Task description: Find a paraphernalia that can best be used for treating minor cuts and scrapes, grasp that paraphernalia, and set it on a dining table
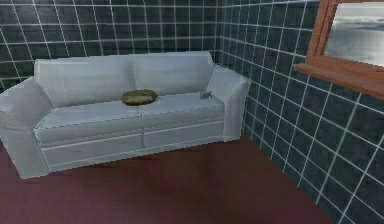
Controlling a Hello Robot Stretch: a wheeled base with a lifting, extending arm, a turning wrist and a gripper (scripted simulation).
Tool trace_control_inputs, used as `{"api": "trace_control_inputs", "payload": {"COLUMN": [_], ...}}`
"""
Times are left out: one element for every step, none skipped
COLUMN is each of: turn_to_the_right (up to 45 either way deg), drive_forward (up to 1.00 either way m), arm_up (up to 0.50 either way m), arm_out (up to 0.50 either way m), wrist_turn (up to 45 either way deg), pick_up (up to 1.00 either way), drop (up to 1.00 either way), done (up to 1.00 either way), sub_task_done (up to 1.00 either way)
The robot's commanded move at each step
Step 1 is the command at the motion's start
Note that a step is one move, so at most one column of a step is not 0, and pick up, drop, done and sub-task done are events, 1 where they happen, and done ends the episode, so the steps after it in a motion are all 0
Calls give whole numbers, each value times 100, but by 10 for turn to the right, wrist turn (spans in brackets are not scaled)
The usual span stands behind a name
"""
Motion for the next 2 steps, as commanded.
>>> {"api": "trace_control_inputs", "payload": {"turn_to_the_right": [0, 0], "drive_forward": [0, 0], "arm_up": [0, 0], "arm_out": [-8, 0], "wrist_turn": [0, 0], "pick_up": [0, 0], "drop": [0, 0], "done": [0, 100], "sub_task_done": [0, 0]}}
